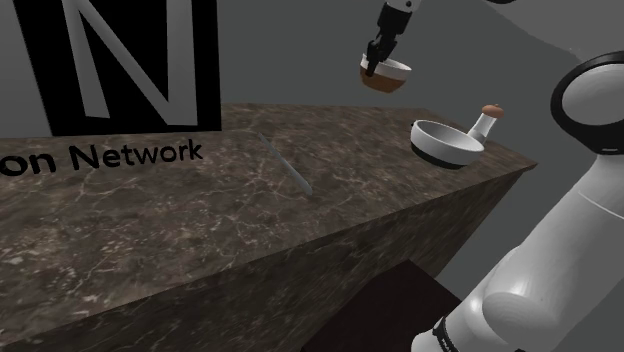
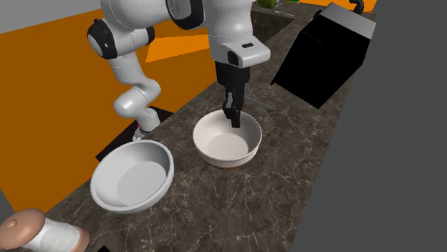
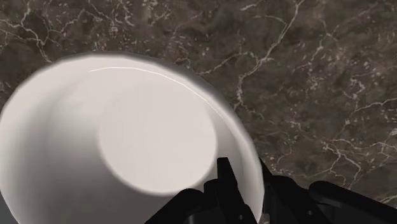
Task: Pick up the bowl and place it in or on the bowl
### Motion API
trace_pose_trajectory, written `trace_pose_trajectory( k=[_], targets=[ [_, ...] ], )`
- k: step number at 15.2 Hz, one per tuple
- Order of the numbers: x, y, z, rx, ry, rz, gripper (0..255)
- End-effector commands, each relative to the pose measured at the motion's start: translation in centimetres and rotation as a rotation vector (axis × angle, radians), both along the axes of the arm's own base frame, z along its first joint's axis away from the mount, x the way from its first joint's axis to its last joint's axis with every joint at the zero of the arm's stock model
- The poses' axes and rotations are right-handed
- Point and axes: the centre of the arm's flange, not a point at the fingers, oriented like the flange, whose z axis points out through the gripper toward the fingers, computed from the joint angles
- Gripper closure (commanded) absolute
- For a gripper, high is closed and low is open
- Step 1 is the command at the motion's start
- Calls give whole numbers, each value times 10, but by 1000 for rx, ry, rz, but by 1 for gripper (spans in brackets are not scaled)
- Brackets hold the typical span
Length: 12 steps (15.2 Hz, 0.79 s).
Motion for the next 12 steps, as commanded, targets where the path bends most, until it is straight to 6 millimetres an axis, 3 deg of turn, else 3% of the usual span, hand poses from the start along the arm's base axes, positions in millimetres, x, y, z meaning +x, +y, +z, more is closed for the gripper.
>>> trace_pose_trajectory(
  k=[1,12],
  targets=[
    [-22,-11,1,0,-1,0,255],
    [-152,-74,9,0,-1,0,255]
  ],
)
